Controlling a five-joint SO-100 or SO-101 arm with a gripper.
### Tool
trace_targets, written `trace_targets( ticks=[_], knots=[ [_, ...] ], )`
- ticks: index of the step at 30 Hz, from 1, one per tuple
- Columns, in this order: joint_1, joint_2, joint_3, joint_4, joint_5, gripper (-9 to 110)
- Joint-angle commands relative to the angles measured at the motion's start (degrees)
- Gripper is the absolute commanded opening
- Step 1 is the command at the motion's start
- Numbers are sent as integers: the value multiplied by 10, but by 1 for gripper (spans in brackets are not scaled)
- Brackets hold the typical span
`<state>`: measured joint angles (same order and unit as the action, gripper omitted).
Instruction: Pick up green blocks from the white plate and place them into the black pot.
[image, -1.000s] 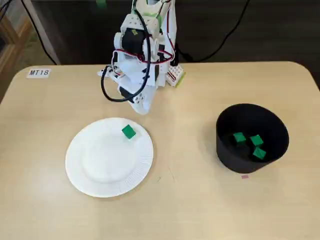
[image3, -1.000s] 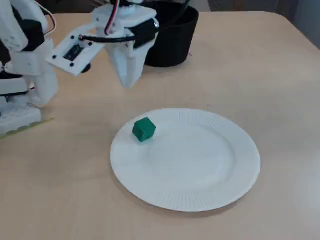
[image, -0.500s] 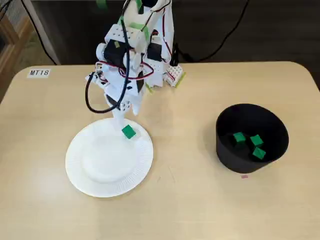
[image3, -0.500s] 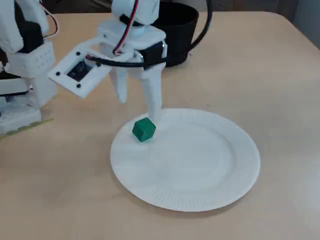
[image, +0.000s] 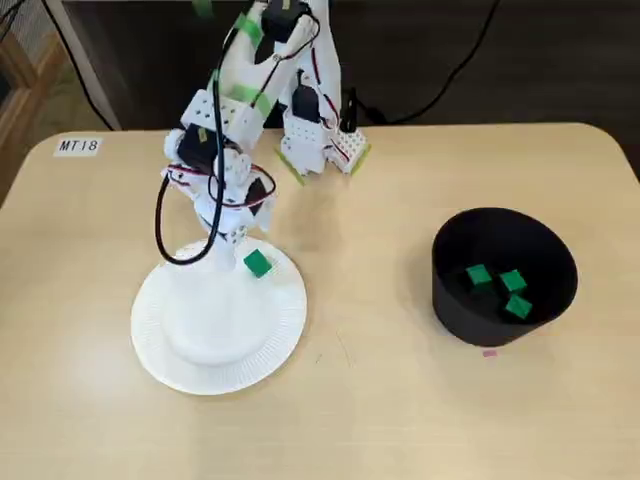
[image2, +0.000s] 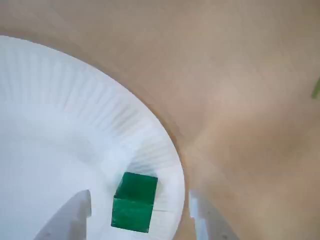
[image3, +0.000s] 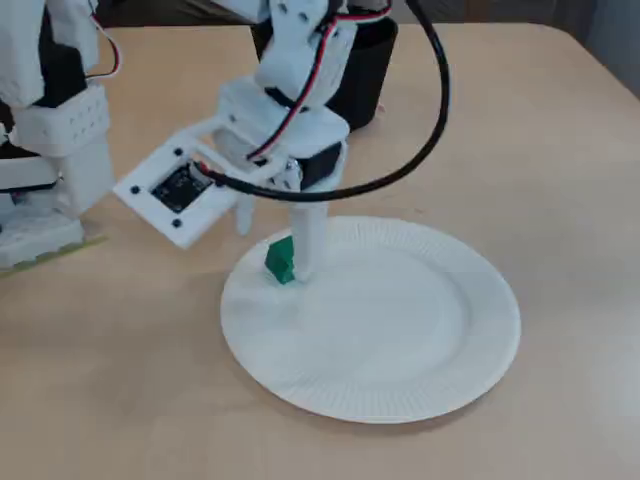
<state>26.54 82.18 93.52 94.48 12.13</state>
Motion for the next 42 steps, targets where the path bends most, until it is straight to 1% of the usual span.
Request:
trace_targets(
  ticks=[1, 7, 11, 17, 20, 28, 37, 42],
  knots=[
    [-4, 0, -25, -2, -4, 27],
    [-11, -8, -28, -8, -3, 27],
    [-18, -18, -32, -17, 0, 23],
    [-20, -44, -40, -33, -2, 10],
    [-17, -57, -42, -46, 5, -2],
    [-19, -48, -91, -68, -21, -2],
    [-16, -37, -214, -88, -52, -2],
    [-20, 1, -261, -98, -41, -2]
  ],
)
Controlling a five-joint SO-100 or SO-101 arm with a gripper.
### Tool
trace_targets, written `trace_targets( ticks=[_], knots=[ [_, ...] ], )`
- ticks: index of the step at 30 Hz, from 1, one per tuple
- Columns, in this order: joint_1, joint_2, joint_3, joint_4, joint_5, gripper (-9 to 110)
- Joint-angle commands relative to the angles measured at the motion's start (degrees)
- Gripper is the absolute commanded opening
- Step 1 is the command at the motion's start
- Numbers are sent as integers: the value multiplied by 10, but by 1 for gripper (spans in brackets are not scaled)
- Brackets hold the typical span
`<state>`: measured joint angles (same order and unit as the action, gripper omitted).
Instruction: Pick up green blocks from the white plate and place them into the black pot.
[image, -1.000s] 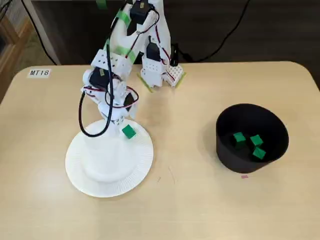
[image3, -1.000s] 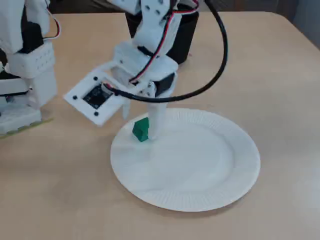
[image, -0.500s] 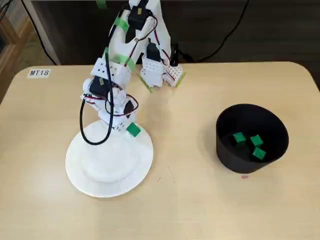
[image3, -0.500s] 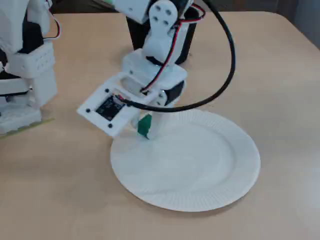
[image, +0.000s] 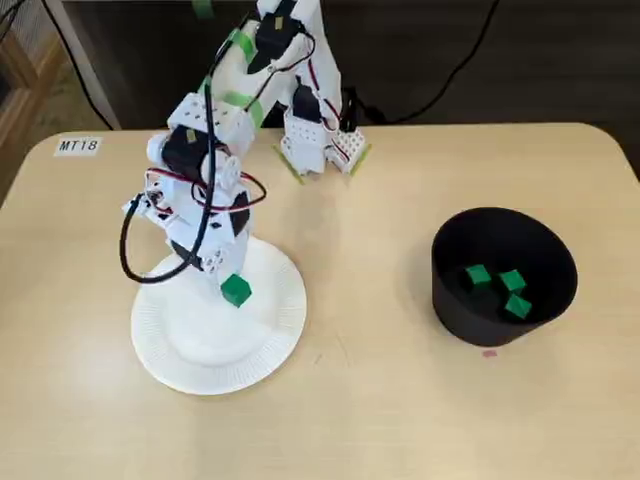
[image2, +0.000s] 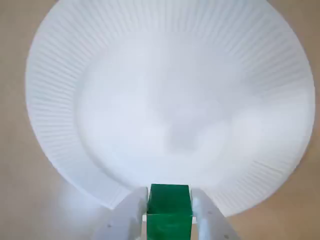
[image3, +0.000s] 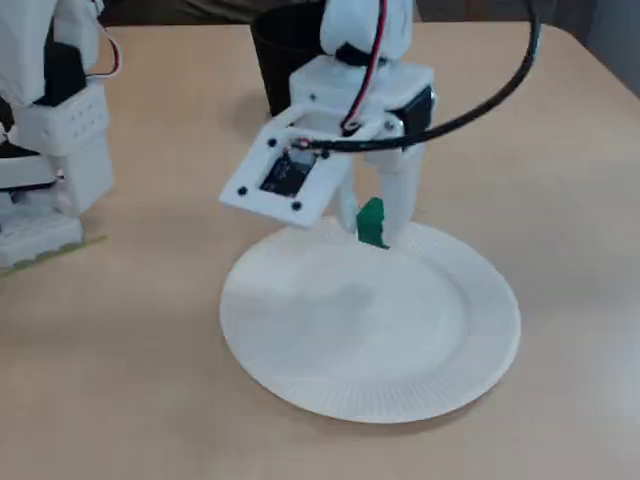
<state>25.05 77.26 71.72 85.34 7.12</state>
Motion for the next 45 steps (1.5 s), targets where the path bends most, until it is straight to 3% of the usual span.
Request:
trace_targets(
  ticks=[1, 7, 14, 17, 21, 28, 34, 35, 37, 39, 42, 45],
  knots=[
    [-13, 64, -51, -5, 18, -2],
    [-131, 177, -72, -4, 81, -2],
    [-388, 277, -59, -77, 151, -2],
    [-501, 333, 25, -171, 155, -2],
    [-606, 448, 277, -371, 156, -2],
    [-628, 548, 616, -562, 105, -2],
    [-606, 534, 661, -578, 46, -2],
    [-605, 534, 661, -579, 41, 1],
    [-604, 536, 661, -578, 33, 20],
    [-604, 539, 660, -577, 19, 31],
    [-604, 541, 655, -574, 7, 40],
    [-599, 544, 653, -574, 4, 39]
  ],
)
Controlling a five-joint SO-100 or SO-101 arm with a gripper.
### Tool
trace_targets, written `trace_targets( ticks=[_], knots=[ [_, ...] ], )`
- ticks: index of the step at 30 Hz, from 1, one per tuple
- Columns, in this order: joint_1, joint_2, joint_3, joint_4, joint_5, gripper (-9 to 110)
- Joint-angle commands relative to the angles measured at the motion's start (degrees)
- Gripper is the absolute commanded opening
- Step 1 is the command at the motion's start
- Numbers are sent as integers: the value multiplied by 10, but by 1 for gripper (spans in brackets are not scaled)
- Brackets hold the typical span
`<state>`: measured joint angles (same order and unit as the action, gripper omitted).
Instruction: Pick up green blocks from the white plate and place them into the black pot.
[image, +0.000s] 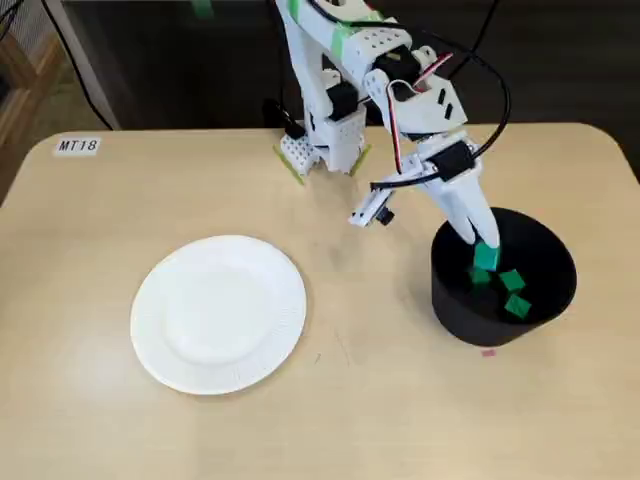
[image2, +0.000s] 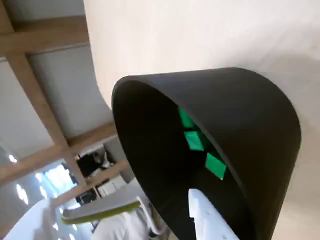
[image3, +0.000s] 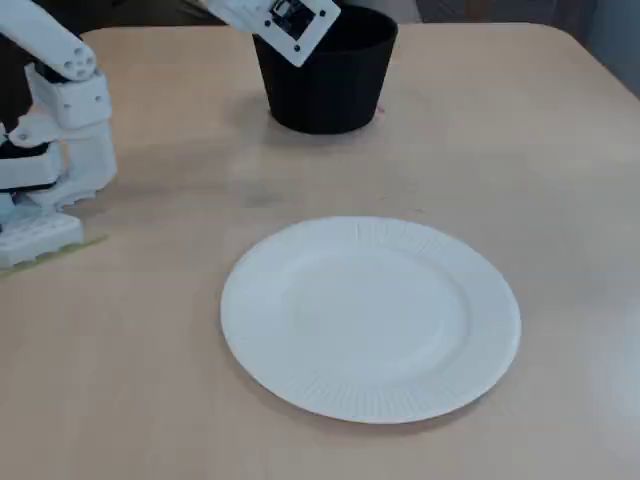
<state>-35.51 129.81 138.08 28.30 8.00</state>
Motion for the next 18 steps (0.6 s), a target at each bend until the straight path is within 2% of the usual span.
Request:
trace_targets(
  ticks=[1, 2, 3, 4, 8, 11, 14, 18],
  knots=[
    [11, 19, -14, -4, -4, 33],
    [18, 24, -20, 2, -4, 20],
    [29, 30, -36, 17, -11, 2],
    [46, 35, -66, 54, -26, -2],
    [168, 26, -276, 254, -97, -2],
    [251, 33, -372, 332, -105, -2],
    [304, 99, -314, 359, -105, -2],
    [334, 216, -134, 319, -112, -2]
  ],
)
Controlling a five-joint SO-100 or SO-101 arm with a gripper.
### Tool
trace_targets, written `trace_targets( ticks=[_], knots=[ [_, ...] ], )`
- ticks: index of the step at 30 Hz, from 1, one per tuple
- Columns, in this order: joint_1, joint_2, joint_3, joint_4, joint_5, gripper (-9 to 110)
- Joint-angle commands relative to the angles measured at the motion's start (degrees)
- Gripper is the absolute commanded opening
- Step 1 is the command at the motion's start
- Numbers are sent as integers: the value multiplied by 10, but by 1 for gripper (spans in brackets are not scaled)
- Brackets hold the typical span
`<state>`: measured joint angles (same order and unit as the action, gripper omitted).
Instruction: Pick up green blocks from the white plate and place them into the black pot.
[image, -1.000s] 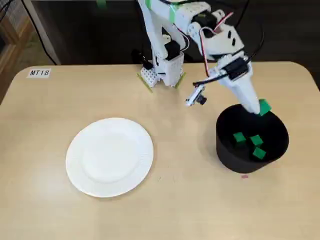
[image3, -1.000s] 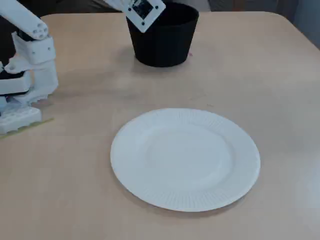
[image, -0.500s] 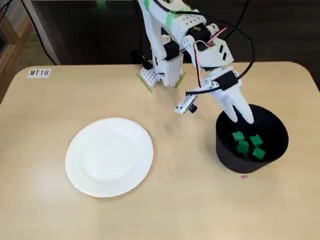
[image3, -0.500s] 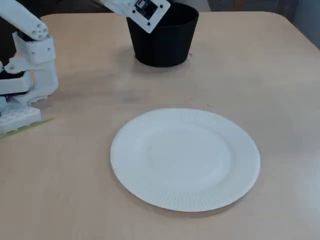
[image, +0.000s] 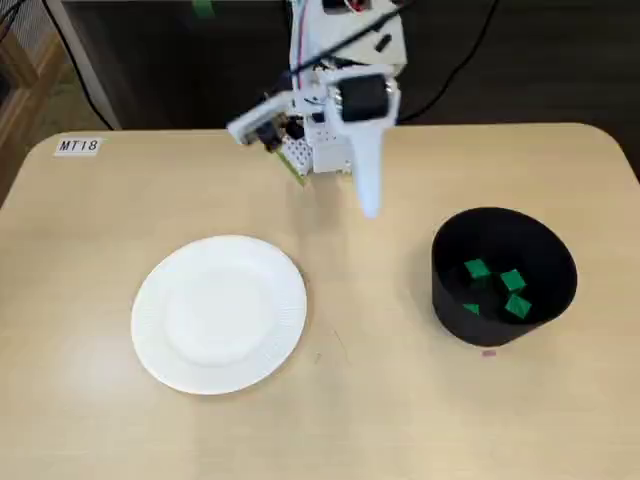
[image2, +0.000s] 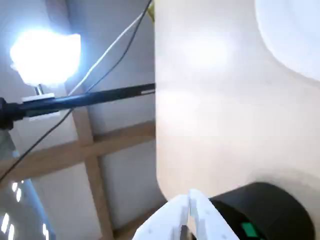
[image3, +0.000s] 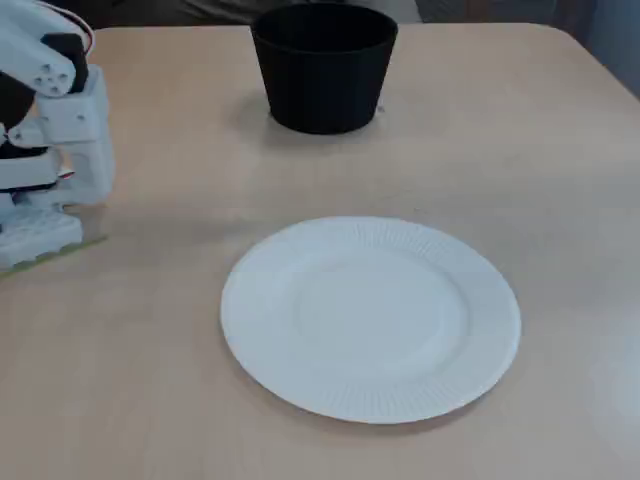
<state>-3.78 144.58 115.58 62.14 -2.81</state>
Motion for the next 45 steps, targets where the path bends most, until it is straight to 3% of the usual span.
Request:
trace_targets(
  ticks=[1, 7, 14, 45],
  knots=[
    [17, 96, 133, -33, -4, -2],
    [19, 282, 359, -77, 13, -2],
    [16, 417, 516, -54, 5, -2],
    [3, 417, 569, -71, -26, -2]
  ],
)
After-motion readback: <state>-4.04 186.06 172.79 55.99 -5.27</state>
